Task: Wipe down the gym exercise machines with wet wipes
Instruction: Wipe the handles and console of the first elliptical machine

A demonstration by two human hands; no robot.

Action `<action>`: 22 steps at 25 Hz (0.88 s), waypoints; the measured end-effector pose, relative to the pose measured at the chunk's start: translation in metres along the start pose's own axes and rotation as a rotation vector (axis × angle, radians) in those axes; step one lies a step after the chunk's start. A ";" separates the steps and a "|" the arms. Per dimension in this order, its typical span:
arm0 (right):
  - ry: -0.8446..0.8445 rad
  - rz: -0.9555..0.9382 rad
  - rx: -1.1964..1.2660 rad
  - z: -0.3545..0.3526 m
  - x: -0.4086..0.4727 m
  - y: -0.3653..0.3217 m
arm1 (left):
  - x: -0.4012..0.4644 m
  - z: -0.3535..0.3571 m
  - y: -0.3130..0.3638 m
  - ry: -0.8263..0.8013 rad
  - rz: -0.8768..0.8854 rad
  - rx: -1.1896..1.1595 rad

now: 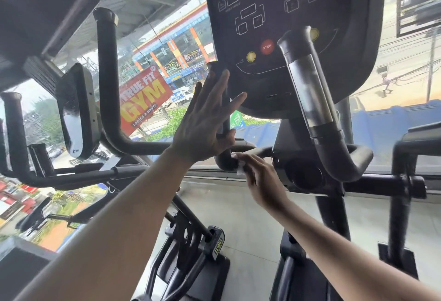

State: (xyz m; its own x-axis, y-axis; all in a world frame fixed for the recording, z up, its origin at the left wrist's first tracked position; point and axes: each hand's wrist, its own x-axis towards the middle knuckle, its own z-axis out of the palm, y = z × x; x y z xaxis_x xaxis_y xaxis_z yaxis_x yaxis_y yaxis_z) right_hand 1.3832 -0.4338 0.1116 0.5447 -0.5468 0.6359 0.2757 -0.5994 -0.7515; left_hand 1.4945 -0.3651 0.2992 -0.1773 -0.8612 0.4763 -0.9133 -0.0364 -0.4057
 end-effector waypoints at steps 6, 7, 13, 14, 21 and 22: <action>-0.165 0.285 -0.417 -0.003 0.034 0.053 | 0.000 0.002 0.001 0.007 -0.023 -0.023; -0.170 0.351 -0.401 0.000 0.035 0.059 | -0.001 0.003 0.001 0.014 -0.022 -0.026; 0.098 0.240 -0.015 0.022 0.003 0.049 | -0.002 0.006 0.001 0.024 -0.026 -0.036; 0.107 0.184 -0.043 0.023 -0.001 0.050 | -0.002 0.006 0.001 0.022 -0.025 -0.036; -0.378 0.447 -0.638 -0.006 0.056 0.070 | -0.003 0.006 0.001 0.039 -0.016 -0.043; -0.461 0.451 -0.717 -0.008 0.069 0.065 | -0.003 0.007 0.001 0.041 -0.014 -0.043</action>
State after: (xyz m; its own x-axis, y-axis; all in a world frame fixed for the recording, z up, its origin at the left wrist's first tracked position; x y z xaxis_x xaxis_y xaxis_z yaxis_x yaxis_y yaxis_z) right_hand 1.4324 -0.5152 0.1075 0.7806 -0.6213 0.0675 -0.5016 -0.6872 -0.5255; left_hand 1.4969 -0.3662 0.2925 -0.1783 -0.8393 0.5136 -0.9307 -0.0256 -0.3650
